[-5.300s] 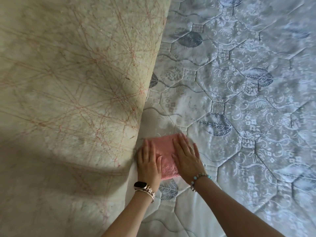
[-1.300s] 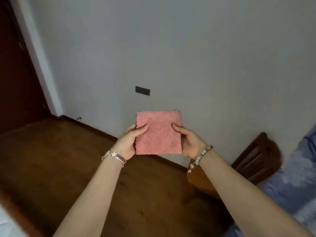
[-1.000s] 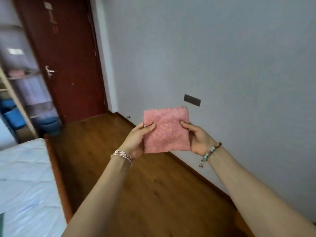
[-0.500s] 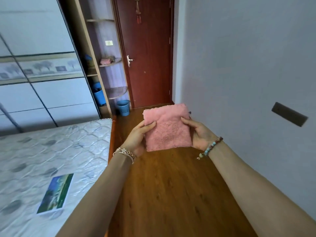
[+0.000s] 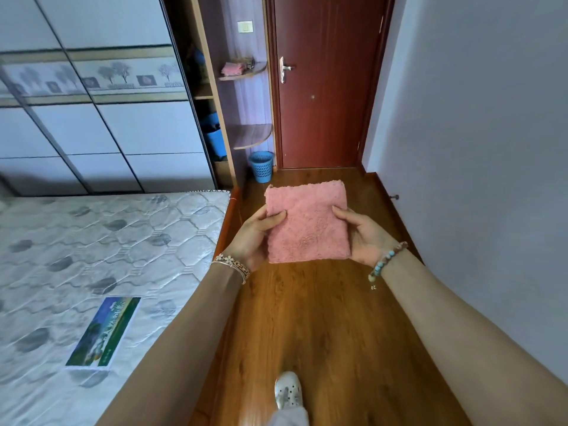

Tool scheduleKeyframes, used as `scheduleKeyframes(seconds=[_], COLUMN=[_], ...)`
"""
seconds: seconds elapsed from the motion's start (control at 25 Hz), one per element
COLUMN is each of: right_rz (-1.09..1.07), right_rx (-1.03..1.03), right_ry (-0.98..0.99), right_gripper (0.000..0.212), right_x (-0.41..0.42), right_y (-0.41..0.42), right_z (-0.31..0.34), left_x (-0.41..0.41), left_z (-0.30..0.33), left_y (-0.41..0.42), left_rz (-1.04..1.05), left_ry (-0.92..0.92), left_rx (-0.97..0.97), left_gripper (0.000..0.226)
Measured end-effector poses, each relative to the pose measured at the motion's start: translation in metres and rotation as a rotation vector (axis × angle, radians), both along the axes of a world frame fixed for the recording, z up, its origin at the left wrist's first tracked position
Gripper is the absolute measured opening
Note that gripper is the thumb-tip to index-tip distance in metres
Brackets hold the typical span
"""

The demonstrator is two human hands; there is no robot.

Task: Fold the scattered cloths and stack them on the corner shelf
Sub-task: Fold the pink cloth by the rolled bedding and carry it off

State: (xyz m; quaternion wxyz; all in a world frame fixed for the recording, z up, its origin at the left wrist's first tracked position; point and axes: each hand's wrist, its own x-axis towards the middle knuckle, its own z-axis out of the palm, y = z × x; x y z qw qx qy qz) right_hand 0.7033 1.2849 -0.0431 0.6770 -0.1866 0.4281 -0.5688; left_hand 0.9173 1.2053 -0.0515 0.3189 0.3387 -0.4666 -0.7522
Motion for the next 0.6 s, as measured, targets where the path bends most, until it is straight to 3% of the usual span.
scheduleKeyframes(seconds=[0.4,0.6], right_rz=[0.073,0.08], right_rx=[0.015,0.018], right_ry=[0.056,0.03], right_gripper=[0.034,0.039], right_x=[-0.06,-0.114], right_y=[-0.289,-0.412], right_z=[0.023,0.013], left_x=[-0.06,-0.115], left_z=[0.016,0.019], left_y=[-0.273,-0.391], left_rz=[0.076,0.091], left_ry=[0.071,0.037], left_rx=[-0.033,-0.022], left_gripper=[0.045,0.04])
